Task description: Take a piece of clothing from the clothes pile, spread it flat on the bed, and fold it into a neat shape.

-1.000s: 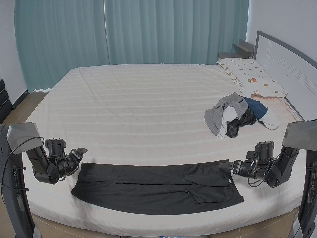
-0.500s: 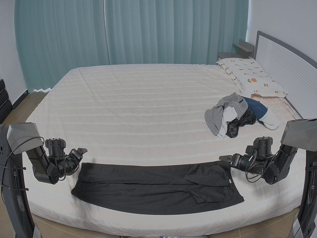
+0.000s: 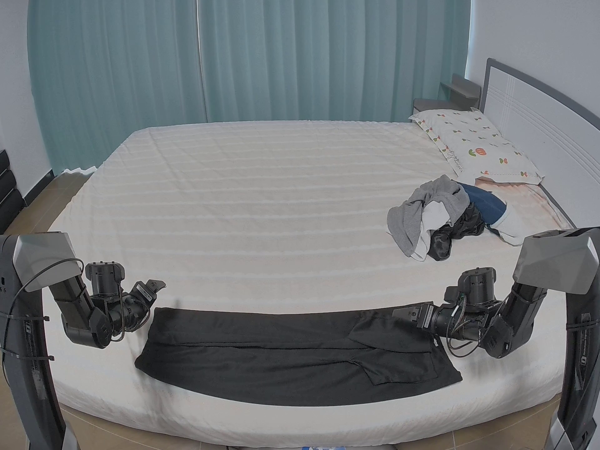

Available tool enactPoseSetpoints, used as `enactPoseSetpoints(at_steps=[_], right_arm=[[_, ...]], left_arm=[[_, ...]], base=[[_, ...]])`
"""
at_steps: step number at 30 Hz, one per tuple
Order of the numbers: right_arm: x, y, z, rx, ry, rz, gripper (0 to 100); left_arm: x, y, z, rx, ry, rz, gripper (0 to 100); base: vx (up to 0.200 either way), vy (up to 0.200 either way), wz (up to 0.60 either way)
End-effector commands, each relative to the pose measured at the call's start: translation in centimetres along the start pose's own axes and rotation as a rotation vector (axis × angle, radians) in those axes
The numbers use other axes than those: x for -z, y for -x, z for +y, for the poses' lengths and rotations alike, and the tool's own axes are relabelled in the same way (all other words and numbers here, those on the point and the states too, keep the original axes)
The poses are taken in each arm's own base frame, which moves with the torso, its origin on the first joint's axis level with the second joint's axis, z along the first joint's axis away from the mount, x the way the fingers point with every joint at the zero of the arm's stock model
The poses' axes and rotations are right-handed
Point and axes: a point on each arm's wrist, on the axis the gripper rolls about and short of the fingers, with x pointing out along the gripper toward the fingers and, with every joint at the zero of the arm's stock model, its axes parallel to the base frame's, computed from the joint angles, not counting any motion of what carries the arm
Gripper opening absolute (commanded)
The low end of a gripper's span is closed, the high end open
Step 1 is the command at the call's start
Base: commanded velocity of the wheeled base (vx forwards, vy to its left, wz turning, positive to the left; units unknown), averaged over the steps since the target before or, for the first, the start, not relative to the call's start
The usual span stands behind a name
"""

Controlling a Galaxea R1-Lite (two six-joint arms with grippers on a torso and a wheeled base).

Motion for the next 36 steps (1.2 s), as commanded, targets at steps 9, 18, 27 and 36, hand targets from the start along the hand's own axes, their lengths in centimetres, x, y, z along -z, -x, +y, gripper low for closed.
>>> enactPoseSetpoints(at_steps=[9,18,27,36], right_arm=[[0.4,-0.7,-0.4,0.004,-0.004,0.009,0],[-0.2,-0.9,0.6,-0.056,0.037,-0.067,0],[-0.1,-2.3,0.0,-0.05,0.04,-0.068,0],[-0.3,-2.6,-0.2,-0.038,0.034,-0.062,100]], left_arm=[[0.0,0.0,0.0,0.0,0.0,0.0,100],[0.0,0.0,0.0,0.0,0.0,0.0,100],[0.0,0.0,0.0,0.0,0.001,-0.002,100],[0.0,0.0,0.0,0.002,0.001,0.0,100]], base=[[0.0,0.0,0.0],[0.0,0.0,0.0],[0.0,0.0,0.0],[0.0,0.0,0.0]])
